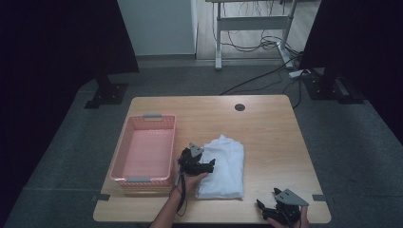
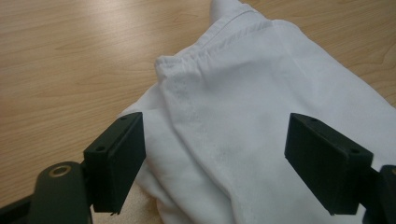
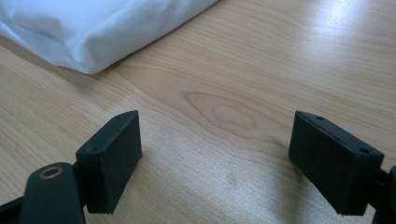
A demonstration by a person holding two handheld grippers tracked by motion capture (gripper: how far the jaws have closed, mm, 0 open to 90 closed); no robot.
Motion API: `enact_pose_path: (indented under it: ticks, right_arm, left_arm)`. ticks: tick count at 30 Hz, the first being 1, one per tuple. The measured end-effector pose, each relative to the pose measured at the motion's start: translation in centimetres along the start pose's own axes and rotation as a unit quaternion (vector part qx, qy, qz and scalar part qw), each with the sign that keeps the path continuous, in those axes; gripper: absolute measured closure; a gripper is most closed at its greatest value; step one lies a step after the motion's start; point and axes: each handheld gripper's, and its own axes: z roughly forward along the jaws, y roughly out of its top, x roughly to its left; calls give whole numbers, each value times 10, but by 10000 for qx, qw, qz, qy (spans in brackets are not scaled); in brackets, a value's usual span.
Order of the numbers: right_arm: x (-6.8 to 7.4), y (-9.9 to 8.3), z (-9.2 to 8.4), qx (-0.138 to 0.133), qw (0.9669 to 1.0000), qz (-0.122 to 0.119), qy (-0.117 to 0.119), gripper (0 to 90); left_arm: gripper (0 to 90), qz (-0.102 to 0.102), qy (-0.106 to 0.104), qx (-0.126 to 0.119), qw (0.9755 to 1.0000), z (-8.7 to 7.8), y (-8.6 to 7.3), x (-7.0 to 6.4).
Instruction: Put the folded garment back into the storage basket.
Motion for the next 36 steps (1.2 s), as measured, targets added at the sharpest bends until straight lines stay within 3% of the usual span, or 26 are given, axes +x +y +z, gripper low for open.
enact_pose_path:
  ticks: [16, 24, 36]
  right_arm:
    - [0, 0, 0, -12, 10000, 7, 0, 171]
    - [0, 0, 0, -12, 10000, -4, 4, 171]
    - [0, 0, 0, -22, 10000, -9, 3, 171]
  left_arm:
    - [199, -83, 153, 67, 9998, 13, 8, 10]
    - [200, -271, 145, 132, 9994, 21, 7, 19]
    - [195, -361, 157, 316, 9987, 31, 1, 23]
